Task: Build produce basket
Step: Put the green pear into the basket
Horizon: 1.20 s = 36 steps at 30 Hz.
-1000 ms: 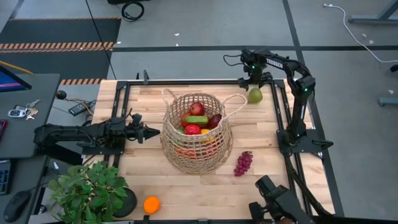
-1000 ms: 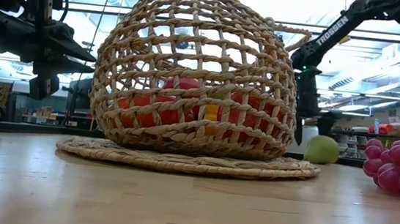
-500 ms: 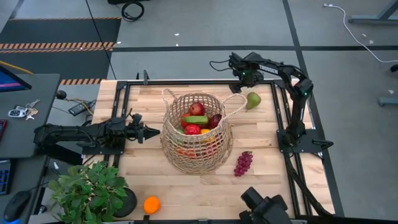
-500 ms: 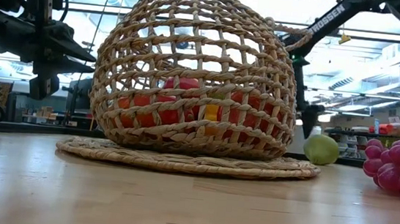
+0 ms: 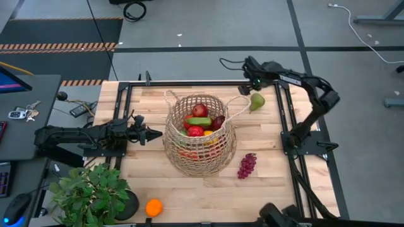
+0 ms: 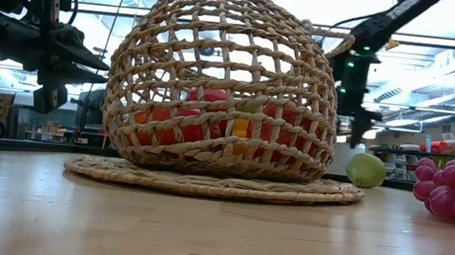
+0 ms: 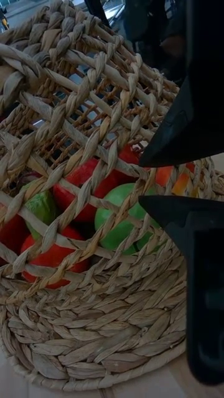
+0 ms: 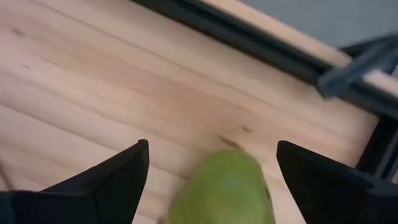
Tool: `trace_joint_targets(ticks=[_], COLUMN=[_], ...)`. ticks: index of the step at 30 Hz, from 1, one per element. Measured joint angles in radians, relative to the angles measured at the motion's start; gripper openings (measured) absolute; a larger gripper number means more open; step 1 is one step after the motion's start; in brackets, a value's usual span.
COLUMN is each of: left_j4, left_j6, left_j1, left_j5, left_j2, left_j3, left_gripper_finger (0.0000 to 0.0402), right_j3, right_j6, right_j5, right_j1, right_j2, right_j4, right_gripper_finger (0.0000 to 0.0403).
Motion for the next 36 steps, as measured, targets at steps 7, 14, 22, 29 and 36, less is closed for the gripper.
trace_joint_targets(ticks=[7,14,22,29,36], left_j4=[0.0,0.0,0.0,0.0,0.0], left_j6=[0.0,0.0,0.0,0.0,-0.001], left_j1=[0.0,0.0,0.0,0.0,0.0], left_j5=[0.0,0.0,0.0,0.0,0.0], left_j2=[0.0,0.0,0.0,0.0,0.0], left_j3=[0.0,0.0,0.0,0.0,0.0], left_gripper_finger=[0.0091,0.0089,0.0089,0.009,0.0087], right_j3=[-0.227,-0.332,-0.34,-0.34,-0.309], right_j6=[0.016,0.048,0.049,0.05,0.043], right_j5=[0.018,-0.021,-0.031,-0.032,-0.046], right_j1=[-0.006,-0.01,-0.01,-0.011,-0.011], right_j2=[-0.144,-0.146,-0.094,-0.094,-0.085], right_j4=[0.101,0.202,0.236,0.247,0.225], right_gripper_finger=[0.0356,0.0356,0.0349,0.0319,0.0318])
